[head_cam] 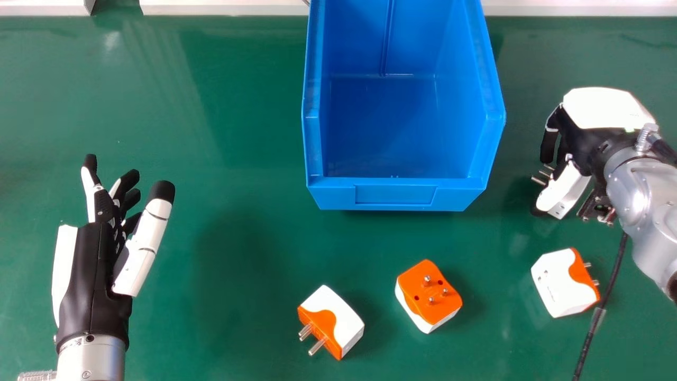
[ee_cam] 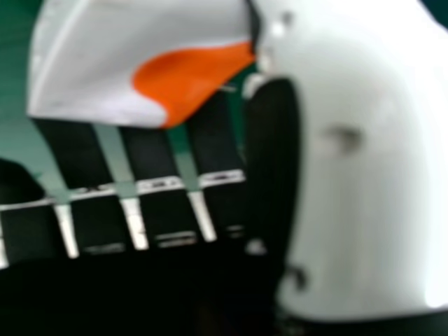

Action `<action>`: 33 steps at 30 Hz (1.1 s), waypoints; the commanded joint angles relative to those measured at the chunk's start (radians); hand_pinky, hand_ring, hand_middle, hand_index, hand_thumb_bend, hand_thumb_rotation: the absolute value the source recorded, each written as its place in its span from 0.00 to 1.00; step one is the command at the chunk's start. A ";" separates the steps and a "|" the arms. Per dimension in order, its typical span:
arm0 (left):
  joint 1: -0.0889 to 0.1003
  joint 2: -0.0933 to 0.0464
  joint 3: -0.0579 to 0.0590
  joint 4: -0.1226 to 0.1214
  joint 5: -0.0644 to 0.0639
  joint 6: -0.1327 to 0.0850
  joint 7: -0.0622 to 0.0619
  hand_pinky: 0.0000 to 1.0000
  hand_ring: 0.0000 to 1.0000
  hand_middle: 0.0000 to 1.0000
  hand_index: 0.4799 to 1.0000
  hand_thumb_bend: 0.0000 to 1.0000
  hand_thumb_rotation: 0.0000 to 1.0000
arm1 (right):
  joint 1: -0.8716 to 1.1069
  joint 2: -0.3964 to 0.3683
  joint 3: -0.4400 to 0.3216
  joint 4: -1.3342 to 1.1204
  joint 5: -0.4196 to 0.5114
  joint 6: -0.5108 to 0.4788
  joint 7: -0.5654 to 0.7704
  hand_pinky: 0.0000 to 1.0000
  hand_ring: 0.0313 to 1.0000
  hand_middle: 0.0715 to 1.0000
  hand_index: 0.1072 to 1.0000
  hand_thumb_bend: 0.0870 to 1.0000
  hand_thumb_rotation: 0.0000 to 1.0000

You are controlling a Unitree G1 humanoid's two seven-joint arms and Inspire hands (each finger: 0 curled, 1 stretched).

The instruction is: Pick all objects and put in blue box

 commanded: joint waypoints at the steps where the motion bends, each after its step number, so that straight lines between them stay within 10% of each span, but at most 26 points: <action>1: 0.004 0.011 0.009 -0.031 -0.004 -0.006 -0.003 0.87 0.92 0.93 0.83 0.65 0.79 | 0.002 -0.014 -0.005 0.005 -0.011 0.009 -0.026 0.13 0.15 0.43 0.42 0.48 0.00; 12: 0.009 0.006 0.015 -0.040 -0.015 -0.005 -0.008 0.87 0.92 0.93 0.83 0.65 0.78 | 0.018 -0.030 -0.009 0.016 -0.007 -0.041 -0.108 0.12 0.14 0.40 0.42 0.48 0.00; 23: 0.009 0.007 0.019 -0.056 -0.016 0.025 -0.013 0.88 0.92 0.93 0.83 0.64 0.77 | 0.144 -0.083 -0.136 -0.232 0.065 -0.021 -0.078 0.28 0.42 0.43 0.44 0.46 0.00; 33: 0.003 0.009 0.022 -0.062 -0.017 0.041 -0.016 0.88 0.92 0.93 0.83 0.64 0.77 | 0.337 -0.144 -0.282 -0.569 0.089 -0.001 -0.045 0.30 0.41 0.49 0.47 0.44 0.00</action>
